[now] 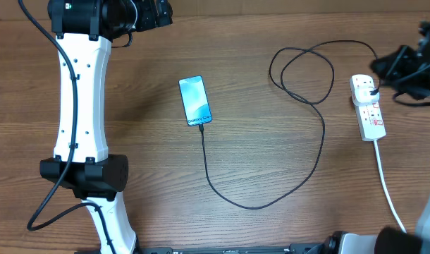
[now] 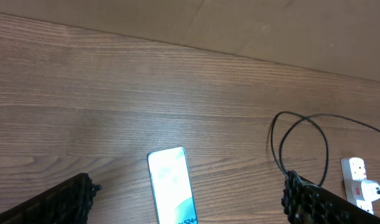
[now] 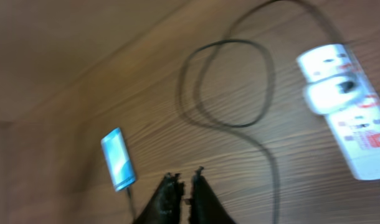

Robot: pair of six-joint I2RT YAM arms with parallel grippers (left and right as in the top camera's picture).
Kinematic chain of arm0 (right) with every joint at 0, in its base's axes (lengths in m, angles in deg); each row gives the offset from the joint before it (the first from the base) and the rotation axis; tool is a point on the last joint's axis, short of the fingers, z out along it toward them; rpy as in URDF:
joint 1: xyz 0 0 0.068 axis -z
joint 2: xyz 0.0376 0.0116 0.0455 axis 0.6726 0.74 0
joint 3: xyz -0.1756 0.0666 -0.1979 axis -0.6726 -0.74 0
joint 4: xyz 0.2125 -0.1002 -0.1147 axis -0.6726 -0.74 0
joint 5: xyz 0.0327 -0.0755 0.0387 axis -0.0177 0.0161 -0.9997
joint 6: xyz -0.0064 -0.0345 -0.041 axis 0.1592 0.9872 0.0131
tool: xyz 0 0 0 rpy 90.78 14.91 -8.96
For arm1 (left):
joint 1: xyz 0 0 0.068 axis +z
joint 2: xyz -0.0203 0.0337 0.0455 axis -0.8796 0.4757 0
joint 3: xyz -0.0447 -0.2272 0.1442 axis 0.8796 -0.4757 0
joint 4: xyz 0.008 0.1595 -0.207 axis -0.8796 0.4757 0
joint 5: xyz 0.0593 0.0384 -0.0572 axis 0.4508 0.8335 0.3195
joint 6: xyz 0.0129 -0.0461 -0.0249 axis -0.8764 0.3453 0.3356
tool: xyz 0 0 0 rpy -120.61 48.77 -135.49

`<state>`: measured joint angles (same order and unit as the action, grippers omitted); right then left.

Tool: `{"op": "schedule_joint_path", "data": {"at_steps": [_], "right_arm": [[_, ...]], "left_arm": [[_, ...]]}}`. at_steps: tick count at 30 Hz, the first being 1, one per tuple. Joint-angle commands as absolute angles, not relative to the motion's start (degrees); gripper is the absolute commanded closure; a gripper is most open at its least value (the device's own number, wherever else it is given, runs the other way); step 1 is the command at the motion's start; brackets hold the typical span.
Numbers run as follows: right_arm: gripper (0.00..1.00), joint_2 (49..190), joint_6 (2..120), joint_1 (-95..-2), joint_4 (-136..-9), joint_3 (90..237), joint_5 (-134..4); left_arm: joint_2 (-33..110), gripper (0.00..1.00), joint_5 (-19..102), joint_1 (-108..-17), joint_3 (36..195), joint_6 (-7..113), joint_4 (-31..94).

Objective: Plug charger to phone and switch on socket

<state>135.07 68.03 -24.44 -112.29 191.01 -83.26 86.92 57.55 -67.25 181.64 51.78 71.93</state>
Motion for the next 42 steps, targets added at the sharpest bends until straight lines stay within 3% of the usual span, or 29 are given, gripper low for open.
{"op": "schedule_joint_path", "data": {"at_steps": [1, 2, 3, 4, 11, 27, 34, 42], "right_arm": [[0.75, 129.8, 69.3, -28.4, -113.5, 192.6, -83.6], [0.61, 128.7, 69.2, -29.6, -114.2, 192.6, -83.6], [0.39, 127.7, 69.3, -30.6, -115.1, 192.6, -83.3], [0.0, 126.7, 69.3, -31.5, -116.2, 192.6, -82.6], [0.0, 124.2, 67.3, -32.4, -124.6, 192.6, -82.4], [0.0, 124.5, 67.4, -32.6, -125.3, 192.4, -76.8], [0.0, 121.1, 67.6, -34.2, -109.2, 186.7, -73.1], [0.0, 105.8, 67.8, -37.9, -87.7, 164.3, -65.3]], "left_arm": [[87.5, 0.01, 57.8, -67.7, 181.4, 51.1, 71.9], [87.5, 0.0, 57.8, -67.7, 181.4, 51.1, 71.9], [87.5, 0.01, 57.8, -67.7, 181.4, 51.1, 71.9], [87.5, 0.0, 57.8, -67.7, 181.4, 51.1, 71.9], [87.5, 0.0, 57.8, -67.7, 181.4, 51.1, 71.9], [87.5, 0.0, 57.8, -67.7, 181.4, 51.1, 71.9], [87.5, 0.01, 57.8, -67.7, 181.4, 51.1, 71.9], [87.5, 0.01, 57.8, -67.7, 181.4, 51.1, 71.9]]}}
